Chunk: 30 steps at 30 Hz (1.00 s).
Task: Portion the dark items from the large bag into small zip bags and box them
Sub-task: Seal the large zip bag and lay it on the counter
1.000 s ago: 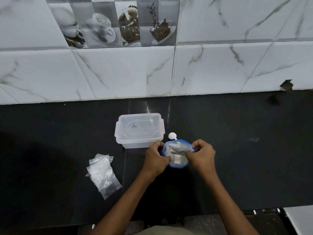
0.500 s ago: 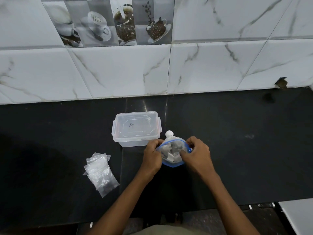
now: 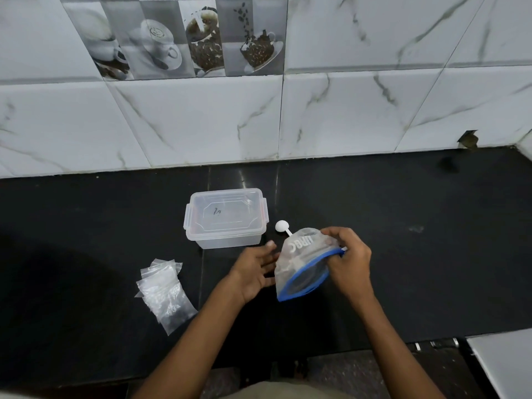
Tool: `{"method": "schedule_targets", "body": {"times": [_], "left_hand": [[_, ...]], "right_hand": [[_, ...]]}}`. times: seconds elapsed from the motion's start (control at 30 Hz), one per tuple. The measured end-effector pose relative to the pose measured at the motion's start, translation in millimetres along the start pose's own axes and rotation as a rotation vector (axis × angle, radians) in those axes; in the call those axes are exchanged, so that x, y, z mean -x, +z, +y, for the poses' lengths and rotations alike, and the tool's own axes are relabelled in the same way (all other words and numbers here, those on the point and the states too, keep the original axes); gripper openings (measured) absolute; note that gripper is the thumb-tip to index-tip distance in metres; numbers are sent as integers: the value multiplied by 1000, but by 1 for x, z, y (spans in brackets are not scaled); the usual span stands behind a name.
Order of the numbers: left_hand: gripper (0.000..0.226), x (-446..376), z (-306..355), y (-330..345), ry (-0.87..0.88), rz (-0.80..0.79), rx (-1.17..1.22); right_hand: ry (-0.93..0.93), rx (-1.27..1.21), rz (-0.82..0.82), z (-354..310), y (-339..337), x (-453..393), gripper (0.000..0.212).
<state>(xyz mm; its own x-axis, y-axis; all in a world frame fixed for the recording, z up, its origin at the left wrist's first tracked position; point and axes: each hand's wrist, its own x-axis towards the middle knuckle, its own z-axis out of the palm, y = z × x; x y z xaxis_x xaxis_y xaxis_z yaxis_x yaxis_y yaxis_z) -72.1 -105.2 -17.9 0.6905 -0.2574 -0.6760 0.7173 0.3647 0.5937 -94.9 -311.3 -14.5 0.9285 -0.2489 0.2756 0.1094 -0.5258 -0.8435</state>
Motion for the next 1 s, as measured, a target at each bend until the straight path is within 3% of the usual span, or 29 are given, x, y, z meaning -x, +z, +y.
{"method": "schedule_targets", "body": {"times": [0.1,0.2,0.33,0.43,0.5,0.57,0.7,0.77,0.87,0.97,1.0], "left_hand": [[14,-2,-4,3,-35,-20,-180],[20,1,-2,9,48,28,-128],[29,-2,1,8,212,241,-5],[31,3,3,5,189,207,0],[27,8,-2,10,186,195,-133],[24,9,-14,20,305,182,-327],[49,0,-40,36,527,28,-798],[43,-5,-45,43,617,93,-941],[16,-10,-42,49,698,244,-929],[25,-14,-32,47,612,279,-772],[27,-13,-29,47,543,255,-683]], "right_hand": [[-10,-15,-11,0,-2,0,59],[-21,23,-9,5,-8,-1,63],[-4,105,57,14,-14,3,54],[117,93,144,16,-18,4,49],[172,74,154,16,-17,4,48],[219,39,169,14,-11,4,45],[278,-84,183,7,4,6,41],[319,-141,165,3,7,6,41],[343,-215,41,3,7,4,43],[295,-396,-228,7,0,3,47],[327,-469,-239,7,-2,2,45]]}}
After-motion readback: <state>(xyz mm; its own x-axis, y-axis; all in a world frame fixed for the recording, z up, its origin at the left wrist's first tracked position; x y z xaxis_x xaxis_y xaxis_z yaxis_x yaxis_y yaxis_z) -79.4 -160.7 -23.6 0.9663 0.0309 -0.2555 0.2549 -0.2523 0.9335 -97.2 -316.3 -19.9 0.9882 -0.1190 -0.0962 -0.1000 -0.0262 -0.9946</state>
